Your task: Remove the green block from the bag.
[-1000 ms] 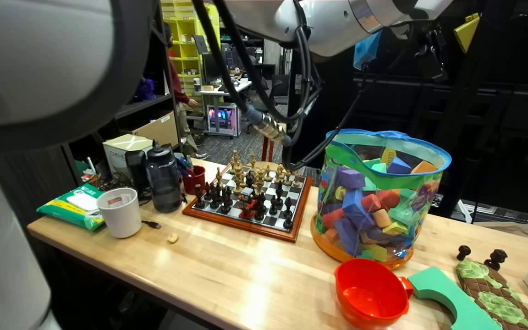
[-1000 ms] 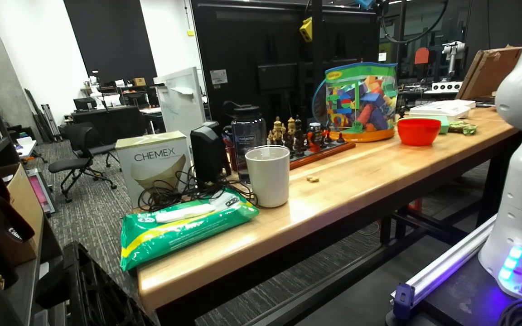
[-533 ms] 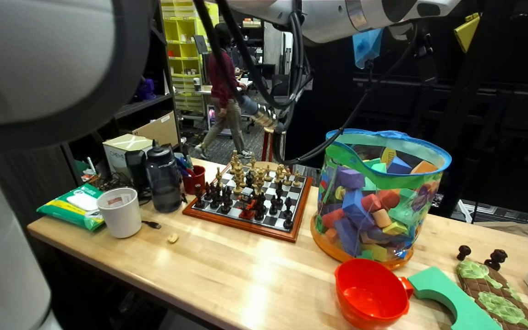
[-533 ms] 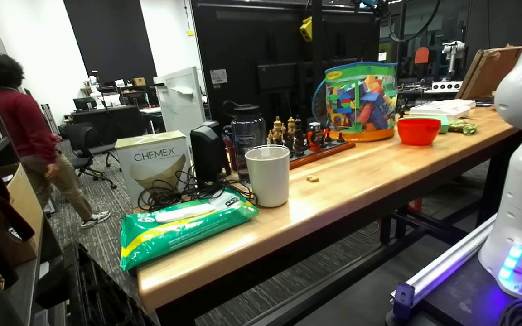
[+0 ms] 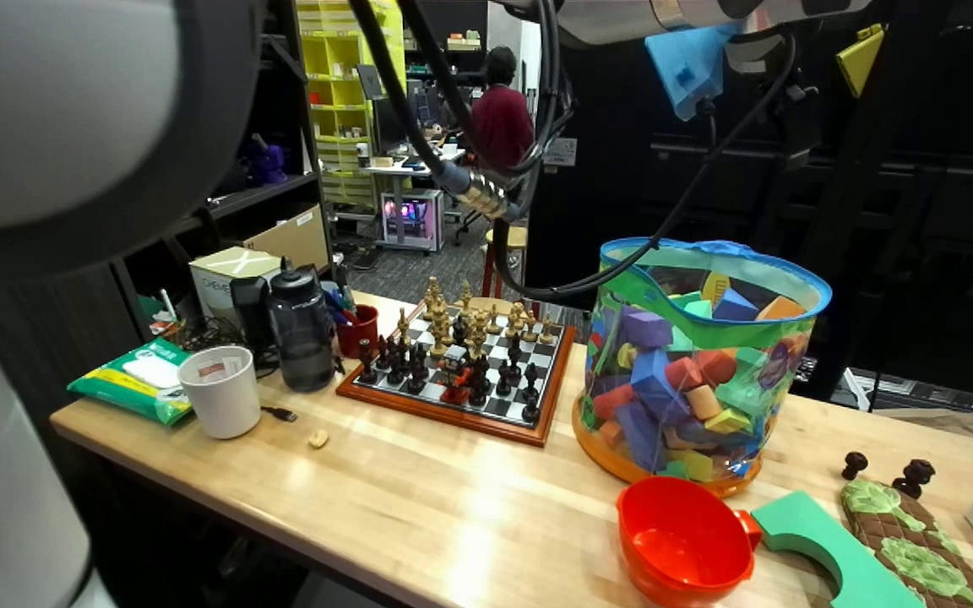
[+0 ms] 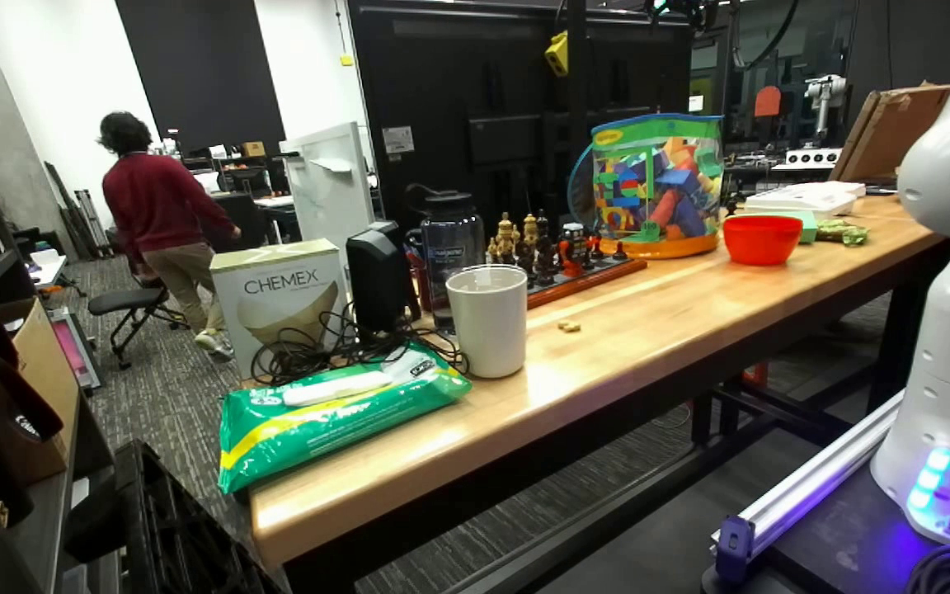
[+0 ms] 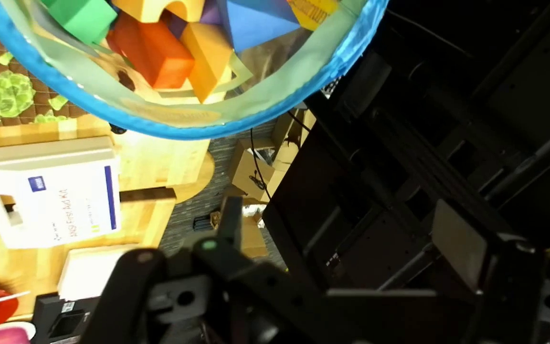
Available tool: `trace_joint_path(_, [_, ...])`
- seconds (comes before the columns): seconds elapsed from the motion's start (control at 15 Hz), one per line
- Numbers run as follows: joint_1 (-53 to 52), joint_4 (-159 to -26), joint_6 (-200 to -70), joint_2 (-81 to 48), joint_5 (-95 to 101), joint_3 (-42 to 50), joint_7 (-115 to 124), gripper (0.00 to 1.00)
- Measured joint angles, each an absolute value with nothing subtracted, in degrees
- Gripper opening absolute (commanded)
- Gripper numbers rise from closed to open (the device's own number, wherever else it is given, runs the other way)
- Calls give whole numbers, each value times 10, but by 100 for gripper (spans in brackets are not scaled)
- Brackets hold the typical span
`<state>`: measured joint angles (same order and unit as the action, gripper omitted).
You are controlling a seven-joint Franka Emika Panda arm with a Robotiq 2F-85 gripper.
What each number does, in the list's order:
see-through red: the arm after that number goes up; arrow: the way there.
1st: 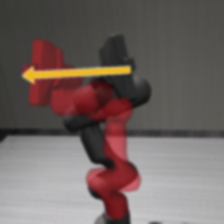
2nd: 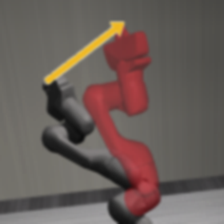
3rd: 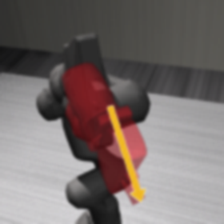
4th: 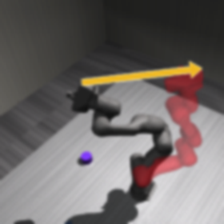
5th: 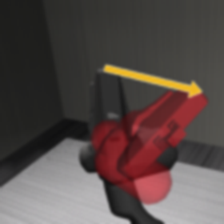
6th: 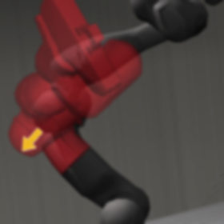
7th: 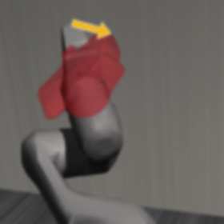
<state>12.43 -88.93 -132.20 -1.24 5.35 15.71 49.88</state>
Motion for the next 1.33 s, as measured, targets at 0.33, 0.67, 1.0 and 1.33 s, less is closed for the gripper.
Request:
trace_joint_path(0.33, [125,-883,-1243,1,18,157,398,100])
trace_joint_path(0.67, [127,-877,-1175,5,9,157,332,100])
trace_joint_path(1.0, [128,-875,-1137,5,-5,157,282,100])
trace_joint_path(1.33, [128,-875,-1119,3,-22,156,246,100])
